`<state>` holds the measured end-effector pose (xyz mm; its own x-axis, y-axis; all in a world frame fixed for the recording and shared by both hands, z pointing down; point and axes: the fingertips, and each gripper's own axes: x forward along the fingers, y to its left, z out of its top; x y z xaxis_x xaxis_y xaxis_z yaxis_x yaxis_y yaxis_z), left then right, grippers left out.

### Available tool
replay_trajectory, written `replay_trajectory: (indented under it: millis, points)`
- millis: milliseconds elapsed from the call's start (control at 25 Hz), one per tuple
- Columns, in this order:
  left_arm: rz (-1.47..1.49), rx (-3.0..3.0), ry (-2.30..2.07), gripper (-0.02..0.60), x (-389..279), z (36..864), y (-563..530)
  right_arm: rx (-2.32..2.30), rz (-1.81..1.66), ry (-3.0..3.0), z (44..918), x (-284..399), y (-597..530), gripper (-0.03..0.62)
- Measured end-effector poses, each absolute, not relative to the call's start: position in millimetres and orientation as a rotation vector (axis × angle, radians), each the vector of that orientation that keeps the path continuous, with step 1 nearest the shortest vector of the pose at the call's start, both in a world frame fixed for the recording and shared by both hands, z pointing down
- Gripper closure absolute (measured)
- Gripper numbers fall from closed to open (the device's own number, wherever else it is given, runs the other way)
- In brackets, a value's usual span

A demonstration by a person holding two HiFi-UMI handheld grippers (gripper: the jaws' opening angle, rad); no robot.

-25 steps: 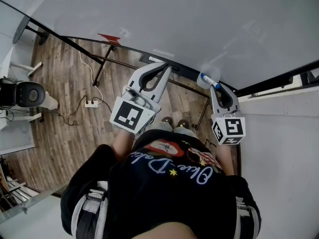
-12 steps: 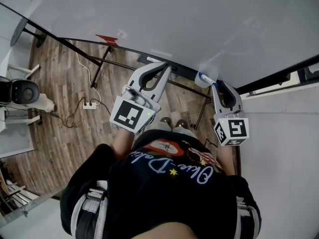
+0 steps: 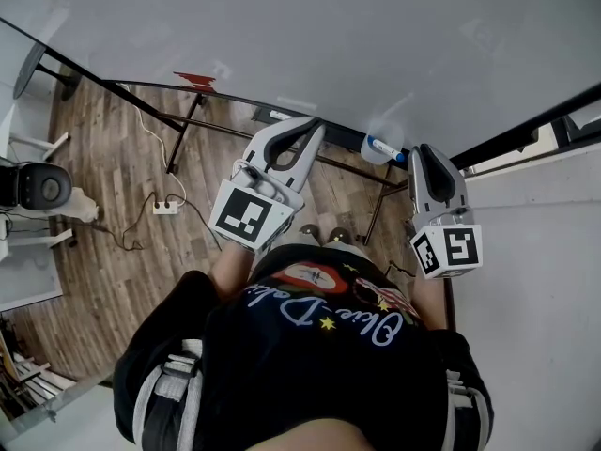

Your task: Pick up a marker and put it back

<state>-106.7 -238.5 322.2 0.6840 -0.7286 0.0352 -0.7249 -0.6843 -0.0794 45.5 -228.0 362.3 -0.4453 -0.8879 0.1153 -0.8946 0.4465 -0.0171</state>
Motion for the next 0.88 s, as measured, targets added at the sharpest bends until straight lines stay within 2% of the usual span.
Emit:
replay_trajectory:
  millis: [400, 880]
  points:
    - [-0.068, -2.877, 1.156, 0.578, -87.8, 324.4, -234.5, 1.672, 0.07, -2.628, 337.1, 58.5, -215.0, 0.592]
    - [-0.061, -2.905, 1.115, 0.578, -78.4, 327.2, -233.6, 1.642, 0.064, -2.636, 331.2, 55.7, -212.4, 0.594]
